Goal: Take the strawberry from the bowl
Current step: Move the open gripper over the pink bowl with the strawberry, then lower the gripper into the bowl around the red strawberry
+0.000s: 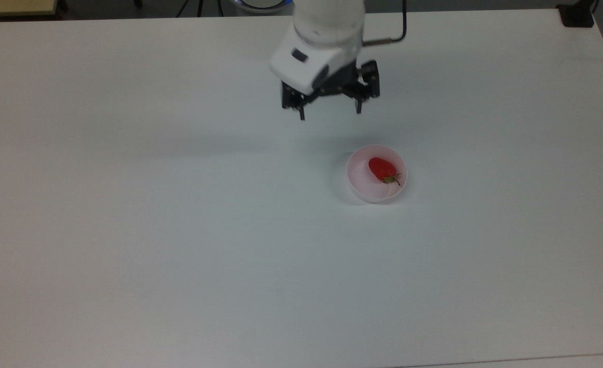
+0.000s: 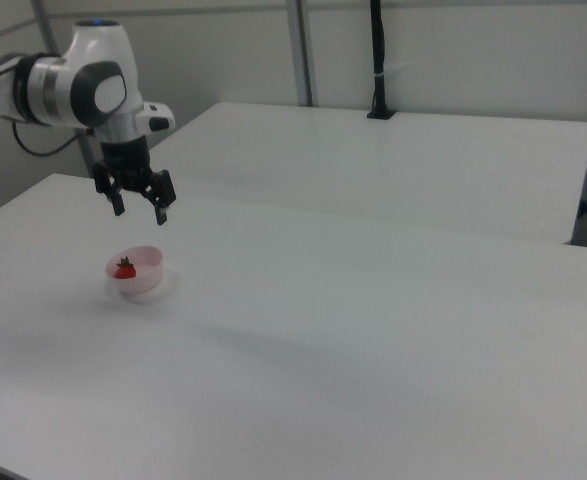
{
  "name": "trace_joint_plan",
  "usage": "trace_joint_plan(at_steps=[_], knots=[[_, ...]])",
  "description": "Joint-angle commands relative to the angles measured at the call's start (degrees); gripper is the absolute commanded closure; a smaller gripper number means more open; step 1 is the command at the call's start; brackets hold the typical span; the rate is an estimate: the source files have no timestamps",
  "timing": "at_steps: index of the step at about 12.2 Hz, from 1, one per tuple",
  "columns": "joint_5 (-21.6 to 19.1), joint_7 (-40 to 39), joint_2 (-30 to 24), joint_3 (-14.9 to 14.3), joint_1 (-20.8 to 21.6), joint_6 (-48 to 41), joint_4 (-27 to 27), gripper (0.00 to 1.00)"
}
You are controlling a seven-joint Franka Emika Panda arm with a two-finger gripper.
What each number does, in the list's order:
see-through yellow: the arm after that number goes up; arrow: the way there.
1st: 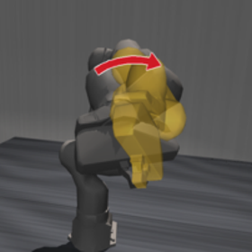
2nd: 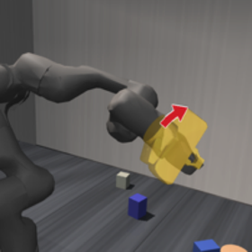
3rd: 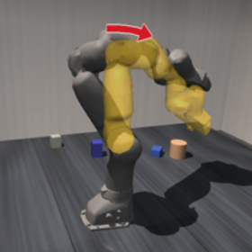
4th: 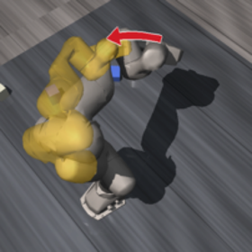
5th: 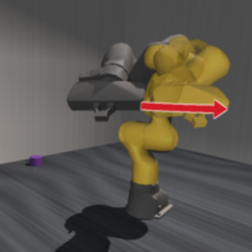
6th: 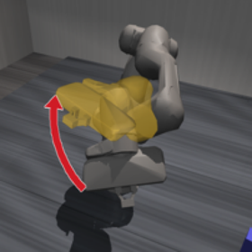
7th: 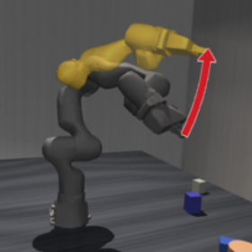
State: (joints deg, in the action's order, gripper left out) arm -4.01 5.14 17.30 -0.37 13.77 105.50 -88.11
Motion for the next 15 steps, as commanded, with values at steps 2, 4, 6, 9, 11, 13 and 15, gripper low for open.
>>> trace_joint_plan(at_steps=[2,4,6,9,11,13,15], knots=[[1.4,2.4,4.4,-0.6,4.4,6.0,-0.2,0.06],[1.8,6.6,5.6,-0.6,5.4,8.7,-0.2,0.2],[2.7,7.2,7.5,-0.6,7.6,10.9,-0.2,0.21],[3.4,7.9,10.5,-0.6,8.6,12.7,-0.2,0.21],[4.9,8.8,11.8,-0.6,8.9,12.9,-0.1,0.22],[4.9,8.8,12.7,-0.6,9.1,14.5,-0.2,0.22],[4.9,8.8,13.4,-0.6,9.1,14.6,-0.2,0.22]])
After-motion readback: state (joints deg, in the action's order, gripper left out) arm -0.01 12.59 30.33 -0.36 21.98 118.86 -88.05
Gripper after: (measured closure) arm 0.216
